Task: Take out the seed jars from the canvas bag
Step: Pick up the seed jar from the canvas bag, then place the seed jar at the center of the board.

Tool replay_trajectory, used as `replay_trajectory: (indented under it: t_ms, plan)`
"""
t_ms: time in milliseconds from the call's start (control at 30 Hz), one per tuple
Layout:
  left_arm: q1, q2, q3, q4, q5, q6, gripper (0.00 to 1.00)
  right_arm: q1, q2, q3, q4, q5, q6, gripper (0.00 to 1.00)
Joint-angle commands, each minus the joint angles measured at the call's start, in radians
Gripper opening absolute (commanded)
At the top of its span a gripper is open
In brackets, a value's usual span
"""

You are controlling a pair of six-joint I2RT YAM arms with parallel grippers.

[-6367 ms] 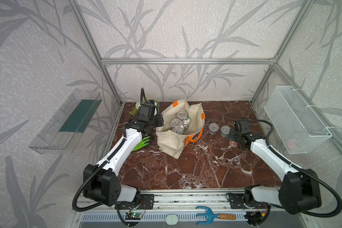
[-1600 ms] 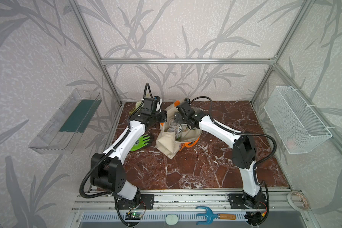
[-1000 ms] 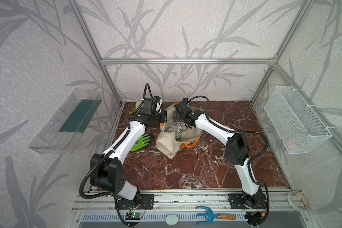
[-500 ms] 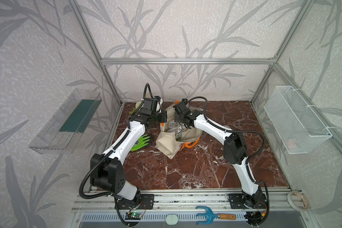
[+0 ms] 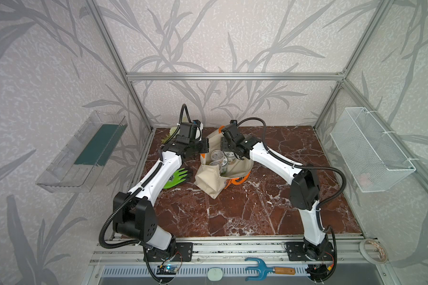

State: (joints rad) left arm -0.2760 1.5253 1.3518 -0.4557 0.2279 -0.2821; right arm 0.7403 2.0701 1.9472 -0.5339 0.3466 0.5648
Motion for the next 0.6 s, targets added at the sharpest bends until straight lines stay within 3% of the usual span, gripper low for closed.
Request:
replay_trajectory:
  t_ms: [0, 567]
  plan:
    - [-0.005, -0.027, -0.001, 0.019, -0.016, -0.001, 0.00, 0.007, -0.130, -0.041, 0.055, -0.006, -0.033, 0.64]
    - [-0.005, -0.022, 0.000, 0.009, -0.035, 0.003, 0.00, -0.019, -0.687, -0.499, 0.033, -0.014, -0.075, 0.64]
